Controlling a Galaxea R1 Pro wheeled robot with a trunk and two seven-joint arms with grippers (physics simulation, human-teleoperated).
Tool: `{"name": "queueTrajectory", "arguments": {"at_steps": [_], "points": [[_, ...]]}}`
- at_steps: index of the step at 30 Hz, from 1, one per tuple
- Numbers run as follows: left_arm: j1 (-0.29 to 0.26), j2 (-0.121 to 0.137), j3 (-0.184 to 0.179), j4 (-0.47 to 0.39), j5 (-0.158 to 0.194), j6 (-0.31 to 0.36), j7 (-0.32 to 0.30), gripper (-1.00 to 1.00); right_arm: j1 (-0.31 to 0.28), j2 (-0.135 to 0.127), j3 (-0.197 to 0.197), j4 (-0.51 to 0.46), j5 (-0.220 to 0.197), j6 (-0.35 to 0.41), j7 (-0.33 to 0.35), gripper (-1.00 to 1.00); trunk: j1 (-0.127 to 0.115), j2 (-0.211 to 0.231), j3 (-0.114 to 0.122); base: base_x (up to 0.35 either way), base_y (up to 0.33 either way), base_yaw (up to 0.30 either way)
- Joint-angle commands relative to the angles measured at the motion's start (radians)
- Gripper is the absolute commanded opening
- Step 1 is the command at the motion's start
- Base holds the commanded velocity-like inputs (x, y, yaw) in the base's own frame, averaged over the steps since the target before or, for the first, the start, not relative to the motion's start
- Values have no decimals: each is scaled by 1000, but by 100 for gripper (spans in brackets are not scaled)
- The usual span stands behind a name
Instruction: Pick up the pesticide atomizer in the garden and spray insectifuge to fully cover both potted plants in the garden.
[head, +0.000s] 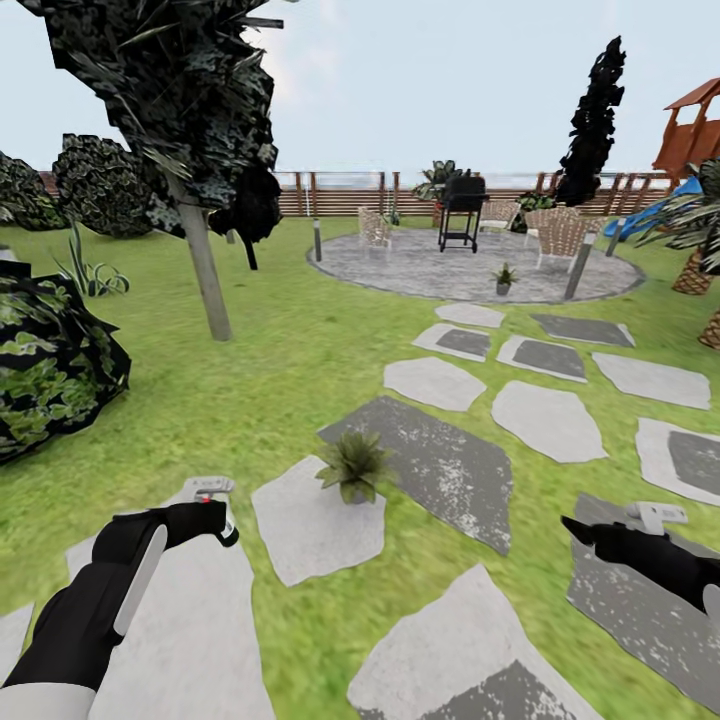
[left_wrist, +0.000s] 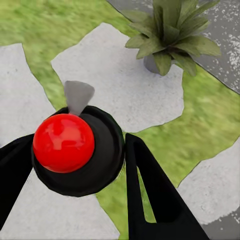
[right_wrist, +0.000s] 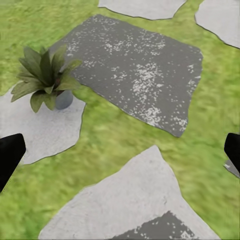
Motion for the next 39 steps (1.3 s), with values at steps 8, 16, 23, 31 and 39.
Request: {"name": "queueTrajectory", "arguments": {"at_steps": [8,16,23,31,39], "points": [[-2,1,3,7,5,55,1,-100,-1,1,2,1,0,5,5,100,0,0,1,222,203,-71],[-2,1,3,9,5,66,1,-100,1,1,-2,2,1,5,5,100,0,0,5,228,195,-184],[1,1,1,37,5,67,-1,-100,19,8,-84,5,-2,3,5,100,0,0,6,247,206,-44],[-85,10,-17,180,2,119,-4,-100,22,11,-18,4,-1,-28,6,100,0,0,6,218,177,-5],[-263,5,-170,431,2,163,-7,-100,-25,10,69,3,0,24,2,100,0,0,6,110,91,-1]]}}
